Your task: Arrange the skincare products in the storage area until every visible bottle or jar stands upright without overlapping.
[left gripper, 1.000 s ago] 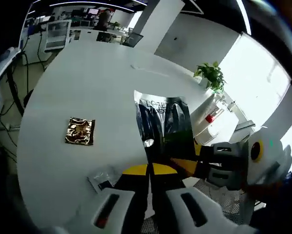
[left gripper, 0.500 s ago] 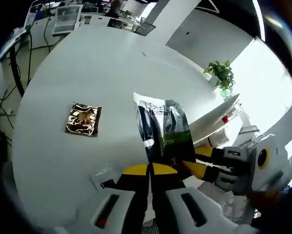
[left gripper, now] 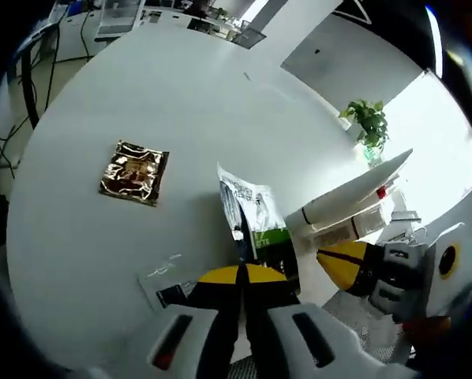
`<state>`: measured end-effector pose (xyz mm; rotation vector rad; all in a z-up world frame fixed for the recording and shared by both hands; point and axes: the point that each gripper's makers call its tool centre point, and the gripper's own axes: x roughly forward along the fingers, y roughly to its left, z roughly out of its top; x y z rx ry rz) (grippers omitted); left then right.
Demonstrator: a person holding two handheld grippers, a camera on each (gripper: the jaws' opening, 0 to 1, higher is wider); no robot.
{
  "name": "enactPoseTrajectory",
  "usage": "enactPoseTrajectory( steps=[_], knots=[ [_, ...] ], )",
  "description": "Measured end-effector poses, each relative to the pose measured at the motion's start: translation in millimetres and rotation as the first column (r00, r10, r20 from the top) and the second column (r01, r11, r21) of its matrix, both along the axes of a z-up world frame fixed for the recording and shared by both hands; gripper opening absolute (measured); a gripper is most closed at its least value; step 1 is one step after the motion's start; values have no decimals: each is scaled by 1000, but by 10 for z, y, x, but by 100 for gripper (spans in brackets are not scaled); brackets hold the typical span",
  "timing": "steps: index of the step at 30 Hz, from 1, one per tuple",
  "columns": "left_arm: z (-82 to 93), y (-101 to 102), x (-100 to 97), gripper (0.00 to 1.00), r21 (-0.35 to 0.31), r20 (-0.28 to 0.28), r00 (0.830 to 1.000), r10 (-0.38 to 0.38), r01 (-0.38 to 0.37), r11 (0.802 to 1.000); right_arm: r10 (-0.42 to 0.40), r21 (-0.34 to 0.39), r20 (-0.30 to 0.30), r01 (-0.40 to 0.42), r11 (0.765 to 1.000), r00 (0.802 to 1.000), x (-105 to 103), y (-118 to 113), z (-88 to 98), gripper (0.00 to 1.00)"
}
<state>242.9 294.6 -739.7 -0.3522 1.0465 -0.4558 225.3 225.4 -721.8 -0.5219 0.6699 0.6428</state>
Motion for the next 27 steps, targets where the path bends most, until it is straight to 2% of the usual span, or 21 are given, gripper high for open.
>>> enactPoseTrajectory(
  steps=[2,6,7,8,9,11,12,13,14,16,18,19,20,22,24,26,27],
  knots=[
    [13,4,12,0,-4,8,1000,2,-2,1000,45,30,-6,-45,999,999,-66,98,34,0],
    [-31,64,-2,0,31,-7,1000,13,-13,999,120,106,-84,-111,988,989,-199,217,38,0],
    [-54,136,-3,0,62,-18,998,65,-64,996,134,128,-130,-118,985,982,-248,225,22,0],
    [-51,156,9,0,68,-8,997,81,-80,994,139,133,-186,-116,984,973,-312,222,0,0],
    [-42,162,19,0,65,-5,995,97,-96,993,136,136,-212,-109,985,968,-345,202,9,0],
    [-30,153,48,0,52,-9,991,135,-134,990,155,163,-194,-124,979,969,-362,139,67,0],
    [-5,112,104,0,19,-3,985,170,-170,985,158,166,-190,-127,978,969,-366,125,71,0],
    [23,67,144,0,-11,11,982,191,-191,982,173,156,-179,-145,977,969,-348,66,41,0],
    [38,33,156,0,-31,16,981,195,-195,980,170,88,-170,-157,984,971,-297,-48,-33,0],
    [17,18,127,0,-24,10,983,185,-185,982,133,31,-176,-130,991,975,-235,-140,-140,0],
    [-26,48,105,0,10,21,982,185,-186,983,123,65,-201,-112,992,972,-214,-85,-248,0],
    [-47,68,92,0,17,19,983,184,-184,983,114,73,-240,-100,992,964,-250,-71,-292,0],
    [-54,79,89,0,15,19,983,183,-183,983,116,56,-261,-105,993,958,-267,-71,-310,0],
    [-49,67,96,0,5,14,984,176,-176,984,136,56,-219,-126,990,966,-225,-36,-245,0],
    [-18,58,62,2,15,8,991,137,-137,990,111,86,-198,-95,992,974,-189,-58,-235,0],
    [65,76,73,6,17,48,992,120,-121,992,105,73,-205,-92,993,973,-192,-108,-264,0],
    [181,73,90,9,-15,72,989,125,-125,992,111,64,-194,-100,993,975,-165,-128,-259,0]
  ],
)
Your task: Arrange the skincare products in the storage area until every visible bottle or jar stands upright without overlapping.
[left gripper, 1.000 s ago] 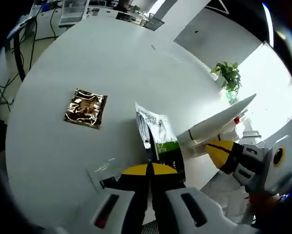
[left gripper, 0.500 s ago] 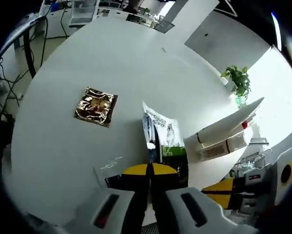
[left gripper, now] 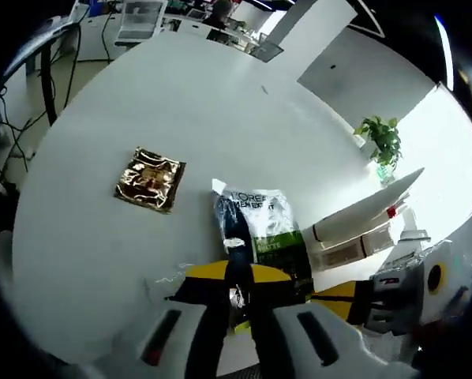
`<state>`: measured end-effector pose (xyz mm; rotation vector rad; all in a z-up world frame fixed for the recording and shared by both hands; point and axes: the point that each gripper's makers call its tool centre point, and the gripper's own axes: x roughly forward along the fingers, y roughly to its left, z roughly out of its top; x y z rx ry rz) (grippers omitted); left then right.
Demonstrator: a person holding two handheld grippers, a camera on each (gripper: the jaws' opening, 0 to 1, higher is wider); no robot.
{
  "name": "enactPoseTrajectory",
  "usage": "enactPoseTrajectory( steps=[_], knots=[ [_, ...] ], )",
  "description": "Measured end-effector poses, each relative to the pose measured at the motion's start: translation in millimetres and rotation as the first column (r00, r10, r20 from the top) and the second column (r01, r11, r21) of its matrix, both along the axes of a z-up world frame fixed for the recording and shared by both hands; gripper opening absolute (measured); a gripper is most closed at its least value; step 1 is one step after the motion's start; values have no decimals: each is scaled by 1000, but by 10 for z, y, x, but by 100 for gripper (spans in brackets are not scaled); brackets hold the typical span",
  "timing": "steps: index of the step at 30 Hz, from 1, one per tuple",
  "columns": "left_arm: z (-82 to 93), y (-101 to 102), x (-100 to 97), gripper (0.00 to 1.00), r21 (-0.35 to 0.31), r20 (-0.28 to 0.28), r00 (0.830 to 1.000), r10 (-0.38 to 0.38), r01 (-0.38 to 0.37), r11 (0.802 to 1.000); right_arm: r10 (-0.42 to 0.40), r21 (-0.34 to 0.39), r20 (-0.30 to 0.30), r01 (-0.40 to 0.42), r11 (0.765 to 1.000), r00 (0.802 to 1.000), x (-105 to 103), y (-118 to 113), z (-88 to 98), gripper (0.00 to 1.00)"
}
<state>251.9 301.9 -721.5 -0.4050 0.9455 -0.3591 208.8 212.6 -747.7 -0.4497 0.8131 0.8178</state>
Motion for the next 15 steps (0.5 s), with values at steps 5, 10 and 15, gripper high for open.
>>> enactPoseTrajectory(
  steps=[5,10,15],
  knots=[
    [171,-133,-65,0,93,116,951,-286,276,957,-39,3,-25,39,999,999,106,140,-4,0],
    [-261,-329,-316,0,209,-4,876,-482,472,856,-41,-153,-2,40,987,999,190,10,-329,0],
    [-535,-297,-407,0,337,-117,831,-543,548,766,-42,-76,35,45,996,998,206,64,-262,0]
  ],
)
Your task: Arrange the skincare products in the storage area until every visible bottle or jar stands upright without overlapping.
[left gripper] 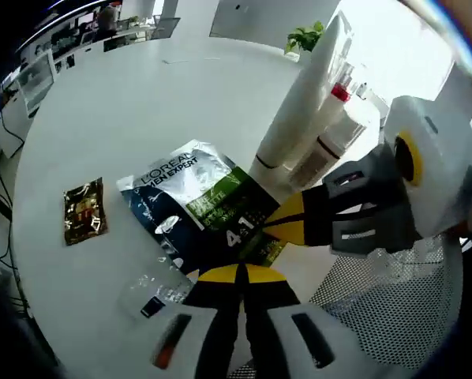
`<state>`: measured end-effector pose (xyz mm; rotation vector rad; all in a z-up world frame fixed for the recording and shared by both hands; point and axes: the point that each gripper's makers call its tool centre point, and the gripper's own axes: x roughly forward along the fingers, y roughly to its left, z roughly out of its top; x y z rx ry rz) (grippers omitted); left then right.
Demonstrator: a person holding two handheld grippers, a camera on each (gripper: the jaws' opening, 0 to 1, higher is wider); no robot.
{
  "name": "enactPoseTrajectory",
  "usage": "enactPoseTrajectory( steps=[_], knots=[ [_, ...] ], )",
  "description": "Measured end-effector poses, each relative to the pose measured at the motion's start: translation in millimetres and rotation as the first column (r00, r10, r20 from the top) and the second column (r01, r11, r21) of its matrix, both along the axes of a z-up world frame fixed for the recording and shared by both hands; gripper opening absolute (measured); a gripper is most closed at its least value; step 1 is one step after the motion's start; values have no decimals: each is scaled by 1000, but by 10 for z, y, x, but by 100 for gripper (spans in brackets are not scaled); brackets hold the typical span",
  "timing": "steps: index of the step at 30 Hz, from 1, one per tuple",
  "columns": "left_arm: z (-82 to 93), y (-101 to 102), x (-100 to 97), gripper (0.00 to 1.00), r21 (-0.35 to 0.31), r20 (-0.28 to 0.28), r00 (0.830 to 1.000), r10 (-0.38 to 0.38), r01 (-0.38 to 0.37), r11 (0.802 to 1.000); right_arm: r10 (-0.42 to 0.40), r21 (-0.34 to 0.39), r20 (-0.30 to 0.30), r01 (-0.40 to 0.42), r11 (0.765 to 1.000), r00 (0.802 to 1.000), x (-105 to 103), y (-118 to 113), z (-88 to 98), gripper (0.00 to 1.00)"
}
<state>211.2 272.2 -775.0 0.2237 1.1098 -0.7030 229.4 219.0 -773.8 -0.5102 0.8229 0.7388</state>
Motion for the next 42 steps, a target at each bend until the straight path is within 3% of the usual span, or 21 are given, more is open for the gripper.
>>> enactPoseTrajectory(
  steps=[1,2,3,6,15,17,18,20,21,23,25,27,29,32,37,39,42],
  knots=[
    [-52,50,-30,0,41,-17,1000,-12,12,999,6,-6,5,-6,1000,1000,-11,-1,1,0],
    [-19,-67,50,0,-34,35,999,-12,13,999,4,-9,12,-4,1000,1000,-22,0,-3,0],
    [-67,-7,20,0,-5,5,1000,9,-9,1000,16,-19,26,-15,1000,1000,-19,2,0,0],
    [9,23,32,0,-56,-37,996,81,-83,995,42,-53,37,-40,998,998,-28,9,4,0],
    [-11,20,13,0,-49,-34,997,64,-66,997,35,-50,2,-35,998,999,-68,-15,-1,0],
    [15,25,-77,0,-67,-130,986,101,-111,992,20,-40,-17,-21,999,1000,-67,-22,7,0],
    [81,22,-73,0,-93,-158,976,149,-165,982,10,-59,-41,-13,998,999,-89,-50,16,0],
    [383,12,109,0,-248,-101,971,218,-236,939,-7,-54,-32,5,999,999,-41,-74,125,0],
    [544,89,217,0,-320,-52,961,271,-273,907,-24,-2,15,24,1000,1000,43,-46,224,0],
    [690,316,306,0,-345,10,951,310,-288,893,-29,65,60,25,998,998,117,-1,333,0],
    [704,500,293,1,-291,39,957,286,-263,920,12,79,55,-17,997,998,79,49,340,0],
    [670,729,305,5,-193,94,965,244,-222,956,80,72,56,-84,994,995,18,114,323,0],
    [634,852,315,8,-158,142,970,196,-173,972,145,52,82,-150,987,986,-32,178,330,0],
    [545,883,261,15,-136,155,977,149,-128,982,207,70,123,-216,974,971,-77,295,385,0],
    [371,767,171,38,-41,193,980,-55,64,997,222,182,85,-234,955,971,-143,398,454,0],
    [324,740,178,41,3,204,972,-115,116,993,226,215,65,-235,948,972,-163,411,472,2],
    [287,621,220,47,23,231,952,-199,199,980,198,357,26,-194,914,980,-183,505,604,8]
  ],
)
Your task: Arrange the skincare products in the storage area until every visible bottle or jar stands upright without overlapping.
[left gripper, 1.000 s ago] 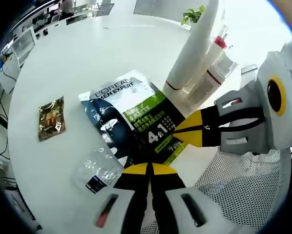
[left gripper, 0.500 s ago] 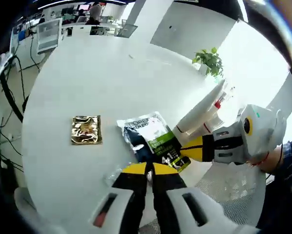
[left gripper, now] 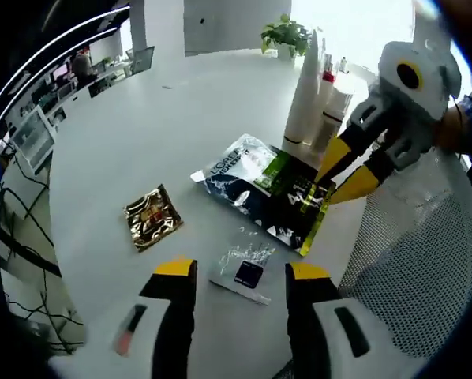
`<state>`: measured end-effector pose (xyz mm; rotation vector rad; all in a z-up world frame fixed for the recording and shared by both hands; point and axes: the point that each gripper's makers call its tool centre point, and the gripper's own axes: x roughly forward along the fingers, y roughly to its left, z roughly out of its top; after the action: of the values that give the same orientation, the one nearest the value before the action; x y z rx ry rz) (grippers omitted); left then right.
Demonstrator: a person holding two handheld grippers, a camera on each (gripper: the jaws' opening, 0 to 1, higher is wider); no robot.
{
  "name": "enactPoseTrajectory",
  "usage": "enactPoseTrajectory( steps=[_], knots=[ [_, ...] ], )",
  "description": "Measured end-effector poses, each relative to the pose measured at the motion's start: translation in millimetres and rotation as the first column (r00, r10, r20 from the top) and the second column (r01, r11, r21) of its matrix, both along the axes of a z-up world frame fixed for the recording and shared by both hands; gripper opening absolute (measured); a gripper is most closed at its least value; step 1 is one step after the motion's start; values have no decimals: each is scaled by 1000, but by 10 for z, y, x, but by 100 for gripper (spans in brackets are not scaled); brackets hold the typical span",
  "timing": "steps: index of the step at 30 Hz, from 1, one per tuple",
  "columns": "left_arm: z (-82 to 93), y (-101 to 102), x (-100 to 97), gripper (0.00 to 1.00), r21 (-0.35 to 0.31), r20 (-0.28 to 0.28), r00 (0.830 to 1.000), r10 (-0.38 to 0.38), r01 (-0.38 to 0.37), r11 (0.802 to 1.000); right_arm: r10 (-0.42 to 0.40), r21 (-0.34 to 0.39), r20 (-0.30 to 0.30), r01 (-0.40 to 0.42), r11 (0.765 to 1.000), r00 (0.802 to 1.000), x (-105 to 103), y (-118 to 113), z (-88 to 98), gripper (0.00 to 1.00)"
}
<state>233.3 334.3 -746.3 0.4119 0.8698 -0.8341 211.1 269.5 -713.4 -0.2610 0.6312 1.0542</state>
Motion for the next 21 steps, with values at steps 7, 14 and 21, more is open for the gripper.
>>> enactPoseTrajectory(
  steps=[7,14,21],
  knots=[
    [-180,-178,5,50,29,-16,988,-154,155,988,4,19,14,-4,1000,1000,15,7,40,8],
    [-279,-180,-13,45,58,-37,975,-220,222,973,10,22,36,-11,1000,999,28,17,77,7],
    [-270,-172,-21,43,41,-17,965,-262,263,964,10,15,49,-11,1000,999,48,7,80,5]
  ],
)
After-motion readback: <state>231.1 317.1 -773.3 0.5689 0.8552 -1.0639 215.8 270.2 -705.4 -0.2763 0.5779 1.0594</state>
